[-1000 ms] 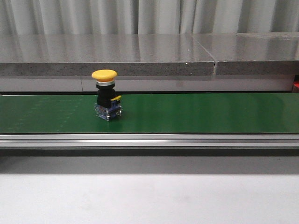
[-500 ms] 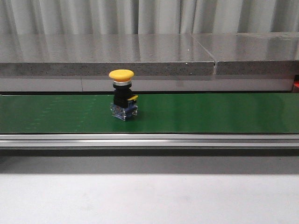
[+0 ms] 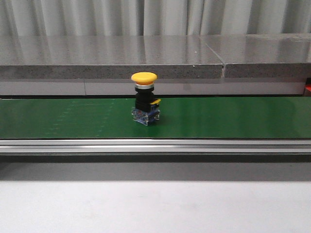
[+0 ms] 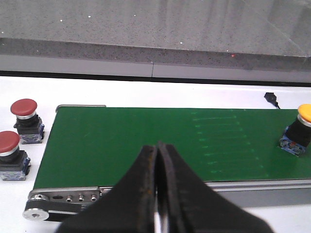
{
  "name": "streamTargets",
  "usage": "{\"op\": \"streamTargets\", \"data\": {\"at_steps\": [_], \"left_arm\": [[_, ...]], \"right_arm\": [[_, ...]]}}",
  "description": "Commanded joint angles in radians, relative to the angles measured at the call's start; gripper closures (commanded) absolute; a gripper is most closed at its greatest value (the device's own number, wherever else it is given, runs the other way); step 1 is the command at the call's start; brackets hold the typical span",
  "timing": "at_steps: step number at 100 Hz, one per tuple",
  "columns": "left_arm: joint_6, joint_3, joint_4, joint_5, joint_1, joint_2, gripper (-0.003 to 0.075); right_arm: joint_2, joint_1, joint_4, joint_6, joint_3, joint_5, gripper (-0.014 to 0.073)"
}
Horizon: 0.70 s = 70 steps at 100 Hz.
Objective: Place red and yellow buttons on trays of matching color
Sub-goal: 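Grasp the red button and carry it into the red tray, then release the red button and move the right gripper over the yellow button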
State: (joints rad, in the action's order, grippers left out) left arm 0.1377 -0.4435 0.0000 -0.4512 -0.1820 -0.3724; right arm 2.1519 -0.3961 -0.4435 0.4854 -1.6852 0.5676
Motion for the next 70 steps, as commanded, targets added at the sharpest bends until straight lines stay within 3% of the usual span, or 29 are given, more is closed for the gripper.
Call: {"op": "streamTargets", "data": {"at_steps": [1, 14, 36, 70], "left_arm": [[0.001, -0.028, -0.005, 0.067, -0.008, -0.005, 0.0739], [0.001, -0.028, -0.005, 0.067, -0.008, -0.005, 0.0739], [0.001, -0.028, -0.005, 0.067, -0.008, -0.005, 0.0739], [0.001, -0.028, -0.005, 0.067, -0.008, -0.005, 0.0739]], "right_arm": [[-0.060, -0.006, -0.013, 0.012, -0.033, -0.042, 0.0397], [-0.060, -0.006, -0.013, 0.012, -0.033, -0.042, 0.0339], [-0.063, -0.006, -0.013, 0.012, -0.034, -0.030, 0.0008], [-0.157, -0.006, -0.016, 0.012, -0.040, 0.004, -0.0011]]}}
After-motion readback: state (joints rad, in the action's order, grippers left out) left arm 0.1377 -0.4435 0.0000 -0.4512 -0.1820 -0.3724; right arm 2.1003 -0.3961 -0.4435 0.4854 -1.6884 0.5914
